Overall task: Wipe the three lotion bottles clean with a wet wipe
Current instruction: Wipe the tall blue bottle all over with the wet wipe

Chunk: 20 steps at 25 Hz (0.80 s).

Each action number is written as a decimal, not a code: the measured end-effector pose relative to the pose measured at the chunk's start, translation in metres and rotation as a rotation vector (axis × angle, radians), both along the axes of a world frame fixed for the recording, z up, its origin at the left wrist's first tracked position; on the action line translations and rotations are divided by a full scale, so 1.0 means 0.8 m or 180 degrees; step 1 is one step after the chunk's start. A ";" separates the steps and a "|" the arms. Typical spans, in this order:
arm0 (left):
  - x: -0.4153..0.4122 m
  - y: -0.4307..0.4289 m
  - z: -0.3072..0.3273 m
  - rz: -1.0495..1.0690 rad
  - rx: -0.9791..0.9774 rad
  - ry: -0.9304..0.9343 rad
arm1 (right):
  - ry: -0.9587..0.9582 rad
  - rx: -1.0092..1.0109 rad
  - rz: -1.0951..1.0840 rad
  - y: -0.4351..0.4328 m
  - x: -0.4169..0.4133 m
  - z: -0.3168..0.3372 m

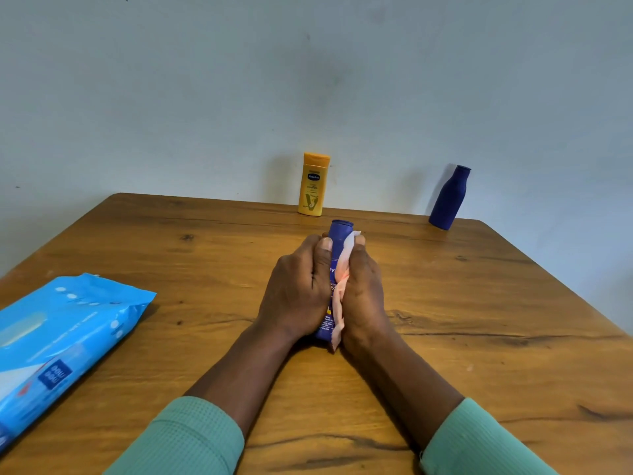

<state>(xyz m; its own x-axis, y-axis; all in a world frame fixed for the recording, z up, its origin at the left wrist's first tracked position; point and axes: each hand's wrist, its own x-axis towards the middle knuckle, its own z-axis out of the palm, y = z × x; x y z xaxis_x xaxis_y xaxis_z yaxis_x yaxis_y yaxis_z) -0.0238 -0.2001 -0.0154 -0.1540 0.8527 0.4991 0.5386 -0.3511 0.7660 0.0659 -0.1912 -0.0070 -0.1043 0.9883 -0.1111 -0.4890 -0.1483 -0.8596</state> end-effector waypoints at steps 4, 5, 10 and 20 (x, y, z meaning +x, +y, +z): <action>-0.002 0.000 0.003 -0.0061 -0.0031 -0.0003 | 0.0032 0.0584 0.0029 -0.005 0.000 -0.005; -0.001 -0.001 0.003 -0.0067 -0.0007 0.0113 | 0.0134 0.0552 0.0014 -0.004 -0.001 -0.001; 0.002 -0.002 0.000 0.0016 0.0096 0.0357 | 0.0116 0.0185 -0.0196 -0.005 -0.005 0.003; 0.002 -0.001 -0.001 -0.0020 0.0197 0.0364 | 0.0175 0.0241 -0.0063 0.010 0.004 -0.011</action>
